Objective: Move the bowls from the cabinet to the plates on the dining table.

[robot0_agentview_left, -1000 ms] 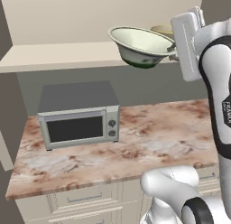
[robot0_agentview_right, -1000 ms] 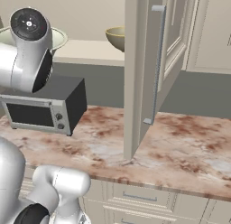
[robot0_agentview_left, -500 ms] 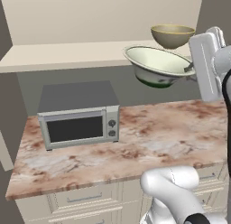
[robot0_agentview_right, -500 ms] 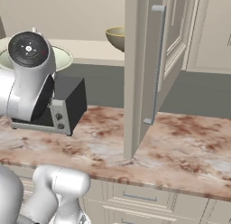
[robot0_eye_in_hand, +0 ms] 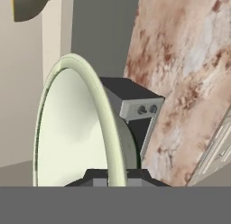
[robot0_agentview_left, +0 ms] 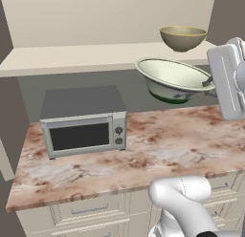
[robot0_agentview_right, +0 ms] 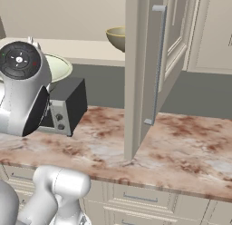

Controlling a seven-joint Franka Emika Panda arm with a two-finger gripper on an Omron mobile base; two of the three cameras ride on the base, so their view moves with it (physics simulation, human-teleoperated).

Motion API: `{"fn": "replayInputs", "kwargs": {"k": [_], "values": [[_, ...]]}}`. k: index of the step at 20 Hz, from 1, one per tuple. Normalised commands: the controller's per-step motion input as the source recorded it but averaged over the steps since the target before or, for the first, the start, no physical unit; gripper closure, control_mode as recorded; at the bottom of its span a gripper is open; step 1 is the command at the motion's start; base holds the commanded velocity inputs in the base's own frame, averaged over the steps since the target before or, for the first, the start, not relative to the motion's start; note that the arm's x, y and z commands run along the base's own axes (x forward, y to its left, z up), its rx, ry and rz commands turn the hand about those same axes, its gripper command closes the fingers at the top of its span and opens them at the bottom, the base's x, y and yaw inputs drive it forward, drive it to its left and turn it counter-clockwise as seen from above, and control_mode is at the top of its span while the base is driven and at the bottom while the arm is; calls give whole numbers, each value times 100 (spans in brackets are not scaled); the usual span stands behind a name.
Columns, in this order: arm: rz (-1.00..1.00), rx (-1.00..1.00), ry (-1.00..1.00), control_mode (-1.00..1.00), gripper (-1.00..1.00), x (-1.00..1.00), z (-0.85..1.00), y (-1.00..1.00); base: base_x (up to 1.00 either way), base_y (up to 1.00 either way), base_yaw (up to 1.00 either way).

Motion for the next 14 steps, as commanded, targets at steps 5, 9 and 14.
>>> {"fn": "replayInputs", "kwargs": {"k": [5, 9, 14], "values": [[0, 0, 0, -100, 100, 0, 0, 0, 0, 0, 0], [0, 0, 0, -100, 100, 0, 0, 0, 0, 0, 0], [0, 0, 0, -100, 100, 0, 0, 0, 0, 0, 0]]}}
